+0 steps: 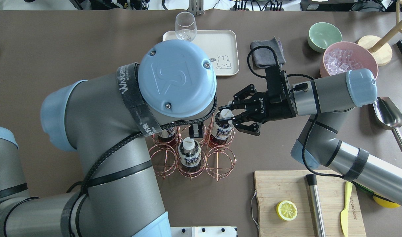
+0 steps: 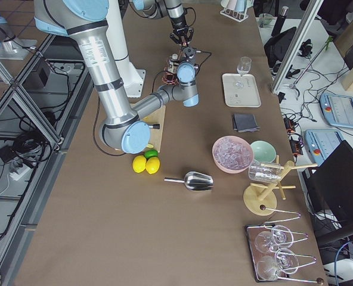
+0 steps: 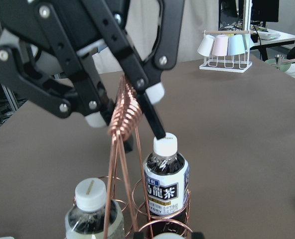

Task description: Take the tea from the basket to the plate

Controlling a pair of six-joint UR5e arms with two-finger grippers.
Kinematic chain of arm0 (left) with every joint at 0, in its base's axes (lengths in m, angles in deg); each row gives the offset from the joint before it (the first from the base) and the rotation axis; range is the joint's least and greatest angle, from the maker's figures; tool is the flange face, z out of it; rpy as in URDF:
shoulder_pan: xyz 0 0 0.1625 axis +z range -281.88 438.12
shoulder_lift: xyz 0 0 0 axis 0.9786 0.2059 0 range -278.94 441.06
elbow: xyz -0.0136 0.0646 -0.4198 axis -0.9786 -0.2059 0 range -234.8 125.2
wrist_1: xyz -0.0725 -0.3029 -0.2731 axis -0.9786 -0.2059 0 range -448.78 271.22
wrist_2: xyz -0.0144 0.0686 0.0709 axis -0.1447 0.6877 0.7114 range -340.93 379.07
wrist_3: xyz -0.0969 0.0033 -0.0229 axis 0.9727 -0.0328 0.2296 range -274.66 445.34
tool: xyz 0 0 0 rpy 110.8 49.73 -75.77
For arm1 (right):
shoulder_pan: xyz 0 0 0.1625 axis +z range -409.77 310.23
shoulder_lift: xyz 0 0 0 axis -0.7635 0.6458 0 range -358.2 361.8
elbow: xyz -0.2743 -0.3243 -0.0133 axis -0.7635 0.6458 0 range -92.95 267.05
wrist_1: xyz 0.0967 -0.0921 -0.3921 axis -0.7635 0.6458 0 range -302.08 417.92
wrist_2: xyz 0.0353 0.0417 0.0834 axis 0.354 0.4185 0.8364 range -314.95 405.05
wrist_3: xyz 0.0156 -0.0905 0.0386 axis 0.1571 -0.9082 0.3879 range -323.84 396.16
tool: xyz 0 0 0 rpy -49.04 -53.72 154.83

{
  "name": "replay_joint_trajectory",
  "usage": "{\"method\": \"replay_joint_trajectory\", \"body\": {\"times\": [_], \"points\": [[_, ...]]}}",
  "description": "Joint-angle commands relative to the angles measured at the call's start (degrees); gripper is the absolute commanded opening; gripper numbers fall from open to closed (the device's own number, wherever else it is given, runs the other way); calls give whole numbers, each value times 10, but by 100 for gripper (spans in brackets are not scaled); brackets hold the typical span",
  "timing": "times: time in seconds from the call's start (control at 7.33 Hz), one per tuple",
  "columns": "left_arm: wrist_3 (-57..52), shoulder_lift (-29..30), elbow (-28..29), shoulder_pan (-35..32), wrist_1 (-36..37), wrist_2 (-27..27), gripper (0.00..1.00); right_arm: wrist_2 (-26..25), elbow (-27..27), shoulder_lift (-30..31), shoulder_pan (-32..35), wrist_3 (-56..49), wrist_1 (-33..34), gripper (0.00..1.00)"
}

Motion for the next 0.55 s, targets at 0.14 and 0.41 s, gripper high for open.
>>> {"method": "replay_joint_trajectory", "body": {"times": [0.14, 0.41], "points": [[-2, 0, 0, -1, 0, -1, 0, 8, -43, -33, 76, 101, 14, 0], [-2, 0, 1, -1, 0, -1, 0, 18, -42, -63, 134, 118, 22, 0]]}}
